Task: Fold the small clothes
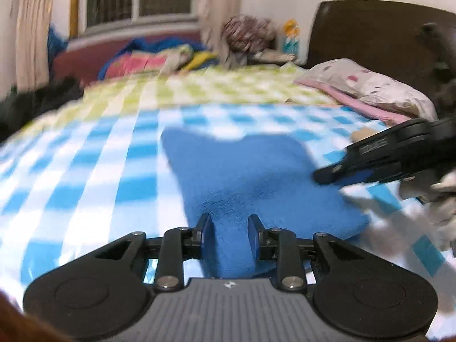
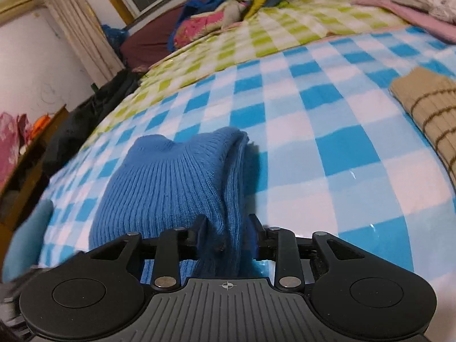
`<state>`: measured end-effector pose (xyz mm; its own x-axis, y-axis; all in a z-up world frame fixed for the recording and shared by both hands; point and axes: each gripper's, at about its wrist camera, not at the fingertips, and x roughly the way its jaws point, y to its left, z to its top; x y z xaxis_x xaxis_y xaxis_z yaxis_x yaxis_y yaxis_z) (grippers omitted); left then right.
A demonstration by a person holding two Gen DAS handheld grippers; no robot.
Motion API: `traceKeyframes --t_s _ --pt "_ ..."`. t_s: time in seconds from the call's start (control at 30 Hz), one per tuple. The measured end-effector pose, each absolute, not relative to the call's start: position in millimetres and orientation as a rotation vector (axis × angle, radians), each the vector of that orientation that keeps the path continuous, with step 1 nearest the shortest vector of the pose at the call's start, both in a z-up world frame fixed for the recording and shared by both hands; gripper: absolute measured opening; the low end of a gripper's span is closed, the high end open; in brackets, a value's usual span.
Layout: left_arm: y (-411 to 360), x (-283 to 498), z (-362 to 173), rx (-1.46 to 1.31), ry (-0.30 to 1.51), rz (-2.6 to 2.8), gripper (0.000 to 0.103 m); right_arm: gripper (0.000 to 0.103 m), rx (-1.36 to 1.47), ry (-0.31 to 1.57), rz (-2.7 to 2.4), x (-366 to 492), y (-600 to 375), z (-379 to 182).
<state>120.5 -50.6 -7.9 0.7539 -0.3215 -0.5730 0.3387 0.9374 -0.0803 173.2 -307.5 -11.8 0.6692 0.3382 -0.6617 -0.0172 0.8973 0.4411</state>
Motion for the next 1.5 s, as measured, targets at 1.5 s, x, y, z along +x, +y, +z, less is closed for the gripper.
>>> traceKeyframes --t_s 1.5 --pt "-52.4 118.1 -12.7 -0.063 0.736 -0.434 0.058 0.040 0.609 0.864 0.254 169.4 -293.0 -24.2"
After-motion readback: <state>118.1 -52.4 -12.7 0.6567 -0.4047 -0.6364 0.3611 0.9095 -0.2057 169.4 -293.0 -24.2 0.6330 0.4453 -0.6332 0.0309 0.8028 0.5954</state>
